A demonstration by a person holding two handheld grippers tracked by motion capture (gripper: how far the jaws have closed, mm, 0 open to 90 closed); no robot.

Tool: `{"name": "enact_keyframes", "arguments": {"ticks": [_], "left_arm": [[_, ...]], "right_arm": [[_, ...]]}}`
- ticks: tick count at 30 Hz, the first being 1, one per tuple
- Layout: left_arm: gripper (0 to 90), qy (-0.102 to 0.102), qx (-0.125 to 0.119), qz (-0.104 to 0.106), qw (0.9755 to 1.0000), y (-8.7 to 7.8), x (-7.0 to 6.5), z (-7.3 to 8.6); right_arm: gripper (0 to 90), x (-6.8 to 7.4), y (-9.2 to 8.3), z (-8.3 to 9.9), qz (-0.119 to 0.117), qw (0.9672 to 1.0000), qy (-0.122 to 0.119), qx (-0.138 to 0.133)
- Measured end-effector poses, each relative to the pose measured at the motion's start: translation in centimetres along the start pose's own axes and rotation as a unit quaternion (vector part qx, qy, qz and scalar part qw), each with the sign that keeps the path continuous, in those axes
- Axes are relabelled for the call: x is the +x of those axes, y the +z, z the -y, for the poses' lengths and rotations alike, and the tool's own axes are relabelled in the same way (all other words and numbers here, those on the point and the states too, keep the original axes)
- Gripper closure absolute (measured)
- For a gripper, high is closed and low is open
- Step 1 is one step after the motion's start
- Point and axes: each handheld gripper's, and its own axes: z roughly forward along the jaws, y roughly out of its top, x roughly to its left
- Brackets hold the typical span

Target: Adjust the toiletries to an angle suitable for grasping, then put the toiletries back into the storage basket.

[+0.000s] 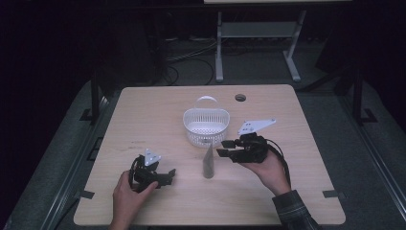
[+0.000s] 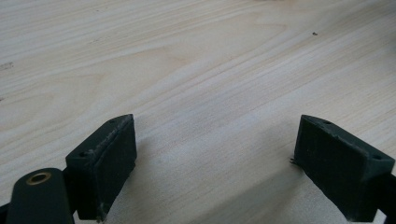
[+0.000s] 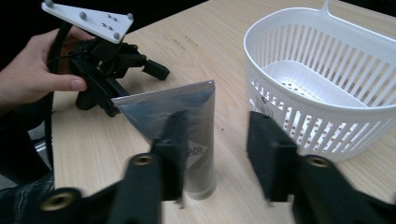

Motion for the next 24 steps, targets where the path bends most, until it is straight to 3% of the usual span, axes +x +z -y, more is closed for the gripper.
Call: {"name": "enact_keyframes", "arguments": {"ticks": [1, 5, 12, 24], "left_arm": [[12.1, 0.000, 0.000, 0.000, 1.0000, 0.0, 0.0, 0.0], [12.1, 0.000, 0.000, 0.000, 1.0000, 0.0, 0.0, 0.0], [12.1, -0.003, -0.002, 0.000, 1.0000, 0.0, 0.0, 0.0], [12.1, -0.001, -0.001, 0.000, 1.0000, 0.0, 0.0, 0.0]], "right_arm": [[54.4, 0.0, 0.0, 0.0, 0.000, 1.0000, 0.000, 0.000], [36.6, 0.3, -0.1, -0.2, -0.016, 0.9998, -0.005, -0.006], [21.7, 1.5, 0.4, -0.9, -0.018, 0.9994, -0.031, -0.002], [12.5, 2.9, 2.2, -2.1, -0.031, 0.9982, -0.050, 0.012]]}}
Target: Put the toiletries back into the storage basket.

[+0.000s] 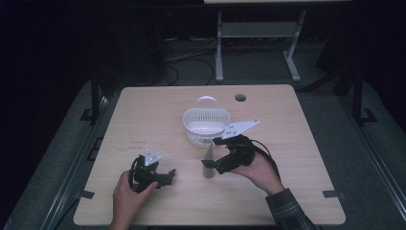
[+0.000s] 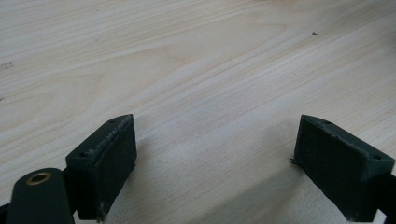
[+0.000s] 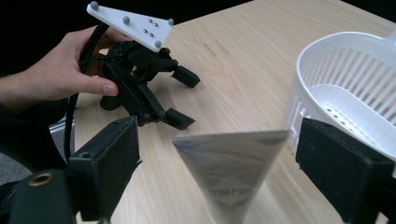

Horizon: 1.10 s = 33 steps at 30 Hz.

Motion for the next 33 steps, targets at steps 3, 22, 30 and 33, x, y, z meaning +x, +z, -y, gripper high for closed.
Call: {"name": "enact_keyframes", "arguments": {"ticks": [3, 22, 30, 33], "left_arm": [[12.1, 0.000, 0.000, 0.000, 1.0000, 0.0, 0.0, 0.0], [12.1, 0.001, 0.003, 0.000, 1.0000, 0.0, 0.0, 0.0], [12.1, 0.001, 0.002, 0.000, 1.0000, 0.0, 0.0, 0.0], [12.1, 0.001, 0.002, 0.000, 1.0000, 0.0, 0.0, 0.0]], "right_arm": [[11.1, 0.2, 0.5, -0.2, 0.002, 1.0000, -0.006, 0.004], [11.7, -0.1, 3.0, -0.4, 0.024, 0.9991, -0.010, 0.032], [16.1, -0.2, 3.2, -0.3, 0.025, 0.9989, -0.010, 0.039], [22.0, -0.2, 3.3, -0.2, 0.024, 0.9988, -0.013, 0.042]]}}
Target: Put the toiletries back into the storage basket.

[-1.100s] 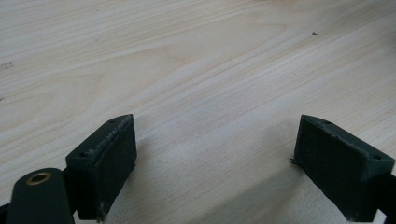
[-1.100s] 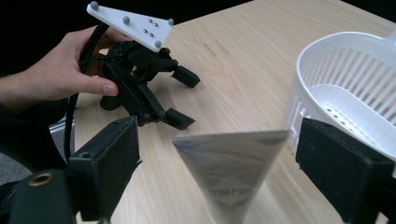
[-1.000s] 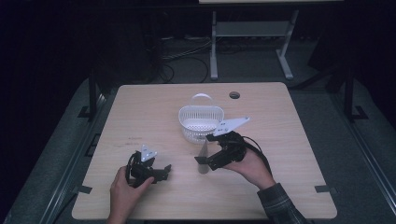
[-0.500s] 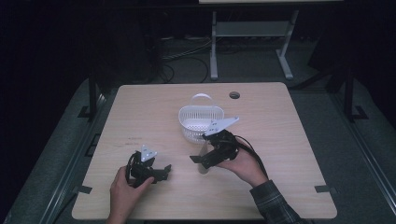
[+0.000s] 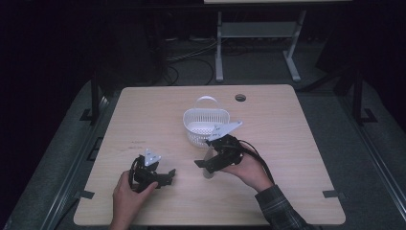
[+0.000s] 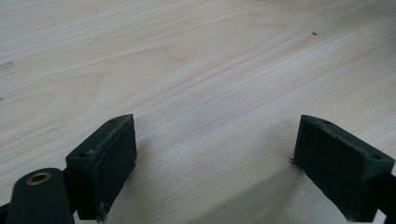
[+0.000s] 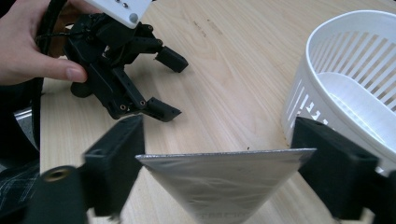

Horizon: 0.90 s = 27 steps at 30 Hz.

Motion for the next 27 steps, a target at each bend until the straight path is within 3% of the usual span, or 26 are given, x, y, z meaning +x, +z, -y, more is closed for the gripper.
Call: {"name": "enact_keyframes", "arguments": {"ticks": [3, 27], "left_arm": [[12.1, 0.000, -0.001, 0.000, 1.0000, 0.01, 0.00, 0.01], [12.1, 0.000, 0.000, 0.000, 1.0000, -0.01, -0.02, 0.01]], "right_arm": [[28.9, 0.15, -0.04, 0.03, 0.002, 1.0000, -0.002, 0.000], [29.8, -0.01, -0.72, -0.27, 0.017, 0.9998, 0.000, 0.004]]}}
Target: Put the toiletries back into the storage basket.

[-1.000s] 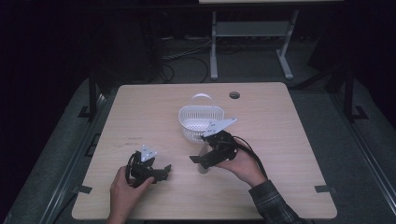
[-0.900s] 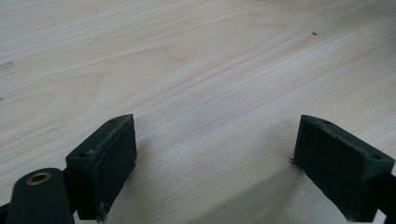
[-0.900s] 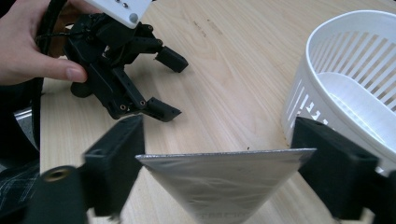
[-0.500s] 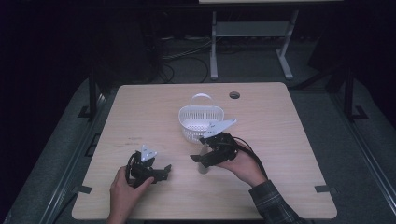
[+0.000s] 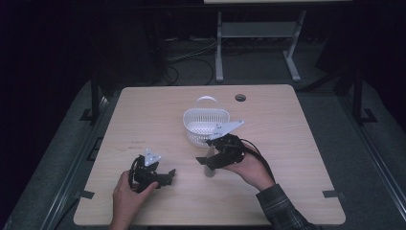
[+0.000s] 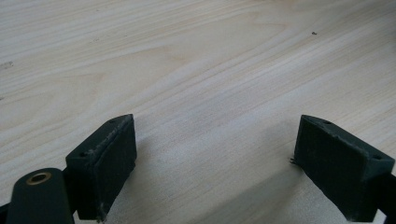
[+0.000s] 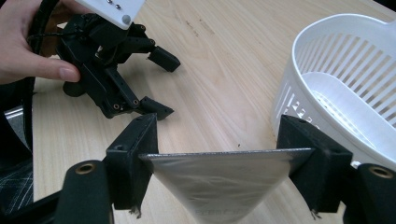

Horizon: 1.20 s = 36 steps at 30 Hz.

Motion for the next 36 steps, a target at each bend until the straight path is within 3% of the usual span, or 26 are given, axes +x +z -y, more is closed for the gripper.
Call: {"name": "enact_keyframes", "arguments": {"ticks": [36], "left_arm": [[12.1, 0.002, 0.000, 0.000, 1.0000, 0.0, 0.0, 0.0]], "right_arm": [[29.8, -2.0, -4.0, -1.9, 0.040, 0.9986, 0.011, -0.033]]}}
